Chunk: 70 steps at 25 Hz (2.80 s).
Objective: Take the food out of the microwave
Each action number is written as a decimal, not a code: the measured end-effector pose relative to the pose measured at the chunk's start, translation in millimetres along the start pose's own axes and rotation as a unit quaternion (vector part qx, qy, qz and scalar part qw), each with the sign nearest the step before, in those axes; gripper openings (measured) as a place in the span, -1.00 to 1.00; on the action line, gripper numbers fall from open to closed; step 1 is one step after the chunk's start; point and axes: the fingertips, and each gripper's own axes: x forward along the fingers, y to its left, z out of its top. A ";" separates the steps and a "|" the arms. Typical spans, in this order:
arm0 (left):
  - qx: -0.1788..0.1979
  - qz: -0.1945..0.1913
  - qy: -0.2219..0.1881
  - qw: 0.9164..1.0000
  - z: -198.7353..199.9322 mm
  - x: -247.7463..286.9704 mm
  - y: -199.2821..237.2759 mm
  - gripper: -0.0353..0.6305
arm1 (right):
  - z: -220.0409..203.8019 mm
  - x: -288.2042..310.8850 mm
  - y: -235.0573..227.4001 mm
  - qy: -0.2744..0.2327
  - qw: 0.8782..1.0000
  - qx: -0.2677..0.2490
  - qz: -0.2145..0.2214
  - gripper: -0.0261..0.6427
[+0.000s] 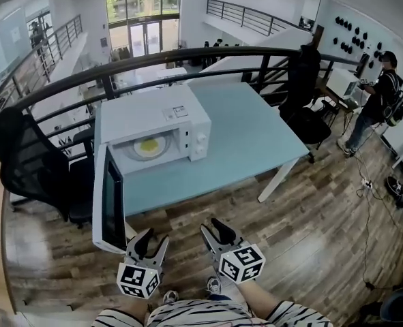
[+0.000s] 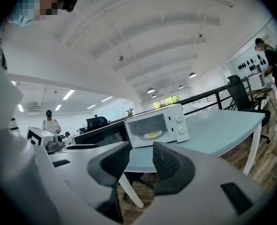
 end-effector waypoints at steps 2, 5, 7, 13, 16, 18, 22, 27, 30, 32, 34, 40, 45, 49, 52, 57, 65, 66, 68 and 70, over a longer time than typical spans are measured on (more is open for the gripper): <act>-0.003 0.019 -0.002 1.000 1.1 7.9 -1.4 -0.40 | 4.9 4.6 -11.5 0.004 1.000 -0.005 0.016 -0.48; -0.008 0.047 -0.007 0.999 0.6 19.5 -3.5 -0.40 | 11.4 12.8 -27.1 0.008 0.999 -0.014 0.039 -0.48; -0.012 0.066 -0.012 0.998 -0.7 25.9 -4.9 -0.40 | 14.7 17.5 -35.6 0.010 0.998 -0.019 0.053 -0.48; -0.020 0.117 -0.022 0.993 -3.7 38.5 -3.1 -0.40 | 22.7 31.3 -55.1 0.010 0.996 -0.024 0.088 -0.48; -0.023 0.140 -0.024 0.990 -5.8 45.8 6.0 -0.40 | 24.2 43.2 -61.5 0.009 0.995 -0.025 0.098 -0.48; -0.026 0.152 -0.024 0.988 -6.2 50.0 12.1 -0.40 | 24.5 51.2 -64.1 0.009 0.994 -0.022 0.102 -0.48; -0.034 0.170 -0.026 0.984 -4.2 60.4 31.2 -0.40 | 23.7 74.3 -66.5 0.014 0.994 -0.016 0.109 -0.48; -0.048 0.170 -0.025 0.984 -13.1 82.4 59.5 -0.40 | 18.8 111.3 -75.8 0.018 0.994 -0.018 0.103 -0.48; -0.057 0.168 -0.018 0.984 -20.2 96.5 78.6 -0.40 | 16.4 134.9 -81.9 0.020 0.995 -0.014 0.094 -0.48; -0.065 0.168 -0.015 0.983 -24.8 106.6 91.6 -0.40 | 14.2 151.2 -85.5 0.023 0.996 -0.009 0.091 -0.48; -0.072 0.168 -0.012 0.983 -30.9 117.9 103.1 -0.40 | 11.2 167.6 -89.5 0.024 0.996 -0.007 0.089 -0.48; -0.085 0.173 -0.016 0.981 -37.8 147.4 138.0 -0.40 | 3.0 212.3 -99.2 0.027 0.996 0.000 0.081 -0.48; -0.093 0.185 -0.028 0.978 -37.6 169.1 171.5 -0.40 | -2.5 248.1 -105.0 0.031 0.997 0.002 0.074 -0.48; -0.104 0.195 -0.038 0.975 -35.8 184.5 196.3 -0.40 | -7.2 274.3 -105.3 0.035 0.997 0.002 0.072 -0.48; -0.112 0.197 -0.042 0.973 -35.8 196.7 212.3 -0.40 | -9.6 292.7 -106.0 0.035 0.997 0.009 0.070 -0.48; -0.122 0.191 -0.038 0.973 -40.2 218.8 231.5 -0.40 | -12.1 321.9 -112.4 0.038 0.997 0.020 0.060 -0.48; -0.135 0.193 -0.037 0.971 -40.1 242.7 267.2 -0.40 | -15.8 362.0 -118.0 0.045 0.998 0.034 0.042 -0.48; -0.135 0.193 -0.036 0.971 -39.2 245.7 272.0 -0.40 | -15.9 367.4 -117.8 0.045 0.998 0.036 0.040 -0.48; -0.133 0.194 -0.032 0.971 -37.9 251.1 282.0 -0.40 | -16.1 378.4 -118.1 0.045 0.997 0.041 0.037 -0.48; -0.133 0.195 -0.028 0.971 -37.0 255.6 291.1 -0.40 | -16.0 387.9 -118.9 0.044 0.997 0.044 0.033 -0.48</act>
